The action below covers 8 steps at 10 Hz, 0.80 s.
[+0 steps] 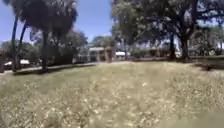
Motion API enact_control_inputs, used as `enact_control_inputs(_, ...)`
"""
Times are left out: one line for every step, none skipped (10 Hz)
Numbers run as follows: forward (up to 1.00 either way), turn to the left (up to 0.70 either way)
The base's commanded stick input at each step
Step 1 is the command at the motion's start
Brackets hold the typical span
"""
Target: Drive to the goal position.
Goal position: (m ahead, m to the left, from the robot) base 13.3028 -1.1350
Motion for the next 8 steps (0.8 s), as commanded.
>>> enact_control_inputs(0.7,0.0)
enact_control_inputs(0.7,0.0)
enact_control_inputs(0.7,0.0)
enact_control_inputs(0.7,0.0)
enact_control_inputs(0.7,0.0)
enact_control_inputs(0.7,0.0)
enact_control_inputs(0.7,0.0)
enact_control_inputs(0.7,0.0)
